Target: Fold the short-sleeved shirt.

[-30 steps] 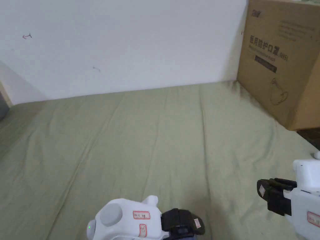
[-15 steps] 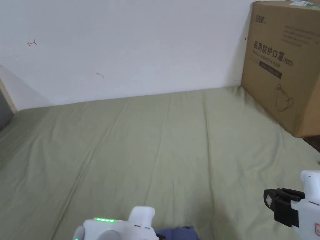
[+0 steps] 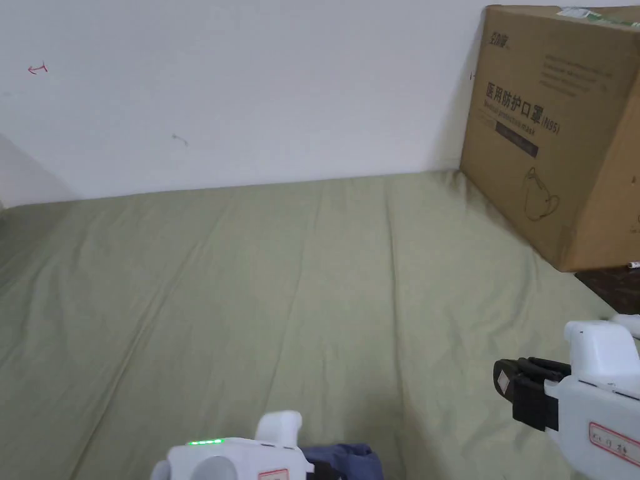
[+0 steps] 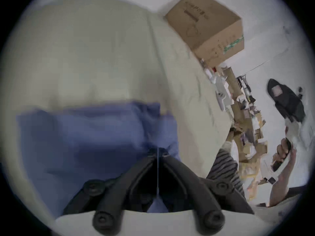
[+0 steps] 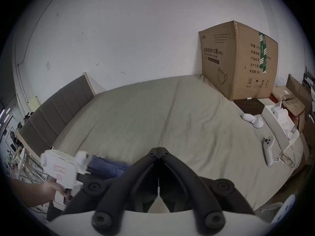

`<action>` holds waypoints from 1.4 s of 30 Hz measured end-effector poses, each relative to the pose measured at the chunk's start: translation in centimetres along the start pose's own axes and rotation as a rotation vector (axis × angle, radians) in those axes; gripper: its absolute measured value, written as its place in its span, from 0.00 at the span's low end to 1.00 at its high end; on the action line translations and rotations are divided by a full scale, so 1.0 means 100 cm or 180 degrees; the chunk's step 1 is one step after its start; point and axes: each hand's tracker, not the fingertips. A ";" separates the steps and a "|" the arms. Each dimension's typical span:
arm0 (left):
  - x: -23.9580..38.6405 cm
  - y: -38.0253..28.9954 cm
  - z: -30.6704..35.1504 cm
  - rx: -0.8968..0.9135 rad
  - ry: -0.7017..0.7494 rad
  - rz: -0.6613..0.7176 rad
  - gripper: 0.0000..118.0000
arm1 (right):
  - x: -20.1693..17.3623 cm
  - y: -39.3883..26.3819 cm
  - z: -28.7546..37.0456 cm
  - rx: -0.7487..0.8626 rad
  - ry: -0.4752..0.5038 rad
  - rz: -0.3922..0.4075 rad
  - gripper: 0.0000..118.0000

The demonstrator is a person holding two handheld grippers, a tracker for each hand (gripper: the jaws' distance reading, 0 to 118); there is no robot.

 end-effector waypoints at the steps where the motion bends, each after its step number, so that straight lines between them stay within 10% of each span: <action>1: 0.003 0.007 0.022 0.0217 0.0011 -0.0081 0.00 | -0.002 0.004 0.003 0.0054 0.0012 0.0012 0.00; 8: 0.030 0.021 0.157 0.2262 0.1106 -0.0620 0.00 | -0.033 0.035 0.022 0.0928 0.0104 0.0230 0.00; 14: 0.030 0.008 0.166 0.2784 0.1897 -0.0878 0.00 | -0.050 0.020 0.006 0.1733 -0.0556 0.0400 0.00; 21: 0.033 0.002 0.169 0.2853 0.1899 -0.0874 0.00 | -0.039 0.021 0.007 0.1548 -0.0483 0.0085 0.00; 30: -0.009 -0.023 0.163 0.2288 0.1770 -0.0580 0.00 | -0.051 -0.046 -0.107 -0.1790 0.1582 -0.0454 0.00; 36: -0.062 -0.037 0.152 0.1674 0.1182 -0.0027 0.00 | -0.046 -0.112 -0.148 -0.2536 0.1466 -0.0329 0.00; 42: -0.157 -0.049 0.111 0.0700 -0.0791 0.1117 0.12 | -0.018 -0.123 -0.161 -0.2520 0.1637 -0.0699 0.00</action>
